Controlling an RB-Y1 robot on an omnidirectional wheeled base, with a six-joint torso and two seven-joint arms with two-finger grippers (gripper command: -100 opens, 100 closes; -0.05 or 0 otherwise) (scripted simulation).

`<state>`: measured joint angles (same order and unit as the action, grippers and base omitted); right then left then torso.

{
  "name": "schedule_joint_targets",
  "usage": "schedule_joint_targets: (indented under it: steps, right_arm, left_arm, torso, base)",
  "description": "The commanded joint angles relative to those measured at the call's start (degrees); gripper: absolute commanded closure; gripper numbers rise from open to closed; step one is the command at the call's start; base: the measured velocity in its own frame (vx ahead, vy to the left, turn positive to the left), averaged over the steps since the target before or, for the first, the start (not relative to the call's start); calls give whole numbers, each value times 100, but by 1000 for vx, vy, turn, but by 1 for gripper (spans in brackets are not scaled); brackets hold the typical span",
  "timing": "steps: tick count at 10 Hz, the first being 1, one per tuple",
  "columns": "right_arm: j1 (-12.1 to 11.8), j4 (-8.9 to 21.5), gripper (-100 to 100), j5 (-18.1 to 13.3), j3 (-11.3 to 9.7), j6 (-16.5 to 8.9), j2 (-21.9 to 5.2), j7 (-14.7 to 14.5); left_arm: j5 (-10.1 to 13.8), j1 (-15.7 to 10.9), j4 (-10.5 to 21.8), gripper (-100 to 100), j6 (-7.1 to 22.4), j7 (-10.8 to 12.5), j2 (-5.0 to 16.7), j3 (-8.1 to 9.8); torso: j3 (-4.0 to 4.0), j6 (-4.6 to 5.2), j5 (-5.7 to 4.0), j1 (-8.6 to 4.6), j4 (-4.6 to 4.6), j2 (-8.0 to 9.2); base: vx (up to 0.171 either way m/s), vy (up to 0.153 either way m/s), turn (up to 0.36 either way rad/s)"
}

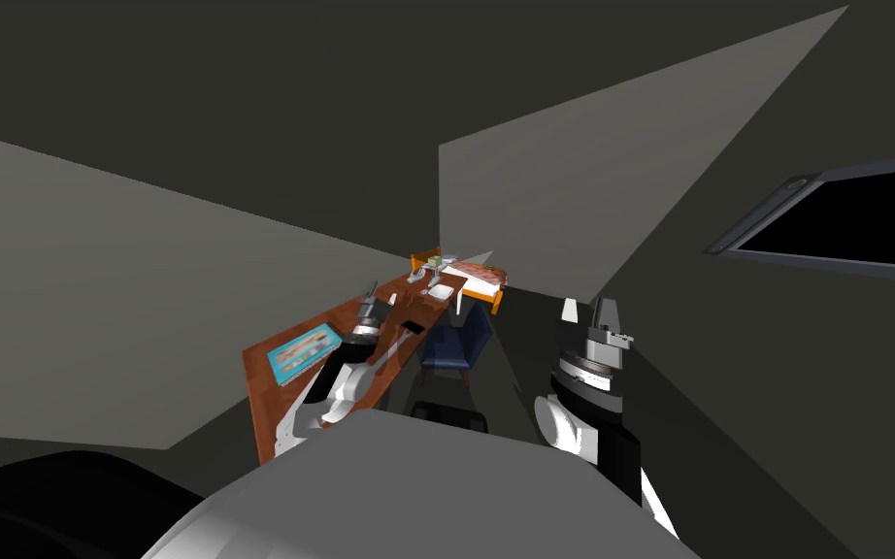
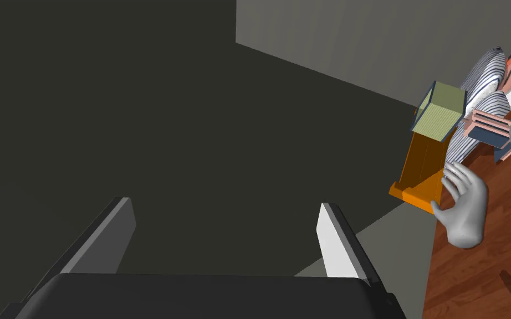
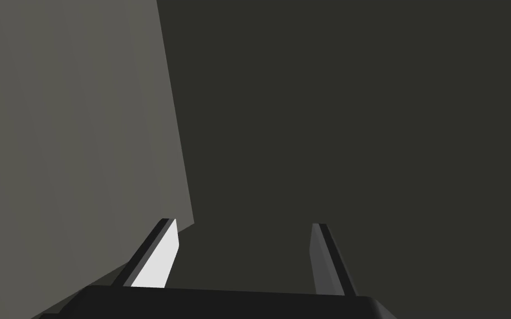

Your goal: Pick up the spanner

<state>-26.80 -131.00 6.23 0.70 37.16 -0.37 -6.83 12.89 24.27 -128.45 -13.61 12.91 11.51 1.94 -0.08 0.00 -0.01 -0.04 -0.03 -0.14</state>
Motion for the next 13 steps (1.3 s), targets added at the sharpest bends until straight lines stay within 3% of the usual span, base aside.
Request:
schedule_joint_targets:
  steps: [1, 2, 3, 4, 6, 7, 10, 11, 12, 13]
  right_arm:
    - [0, 0, 0, 0, 0, 0, 0, 0]
    - [0, 0, 0, 0, 0, 0, 0, 0]
    - [0, 0, 0, 0, 0, 0, 0, 0]
    - [0, 0, 0, 0, 0, 0, 0, 0]
    - [0, 0, 0, 0, 0, 0, 0, 0]
    - [0, 0, 0, 0, 0, 0, 0, 0]
    - [0, 0, 0, 0, 0, 0, 0, 0]
    - [0, 0, 0, 0, 0, 0, 0, 0]
    - [0, 0, 0, 0, 0, 0, 0, 0]
    - [0, 0, 0, 0, 0, 0, 0, 0]
  left_arm:
    - [136, -107, 257, -100, 286, 241, 108, -51]
    - [136, -107, 257, -100, 398, 241, 108, -51]
    - [234, -164, 386, -100, 625, 395, 177, -71]
    - [234, -164, 386, -100, 647, 395, 177, -71]
    - [439, -284, 660, -100, 1039, 718, 318, -113]
    - [439, -284, 660, -100, 1170, 718, 318, -113]
    - [653, -413, 960, -100, 1637, 1058, 475, -156]
    - [653, -413, 960, -100, 1722, 1058, 475, -156]
    - [763, -480, 1122, -100, 1928, 1232, 562, -178]
    - [763, -480, 1122, -100, 2007, 1232, 562, -178]
  torso:
    - [0, 0, 0, 0, 0, 0]
    - [-3, 1, 0, 0, -1, -5]
    - [-2, 0, 0, 0, -1, -3]
    - [-1, 1, 0, 0, -1, -2]
    - [1, 0, 0, 1, 1, 2]
    - [-2, 0, 0, -2, -1, -4]
    - [1, 0, 0, 3, 0, 2]
    - [1, 0, 0, 2, 0, 2]
    - [2, 0, 0, 1, 1, 3]
    - [0, 1, 0, 0, 0, 1]
  base:
    - [48, -16, 29]
    - [42, -13, 10]
    - [34, -14, 23]
    - [24, -11, 9]
    - [40, -14, 30]
    - [37, -16, 9]
    - [30, -9, 18]
    - [25, -11, 13]
    - [33, -12, 20]
    - [29, -11, 9]
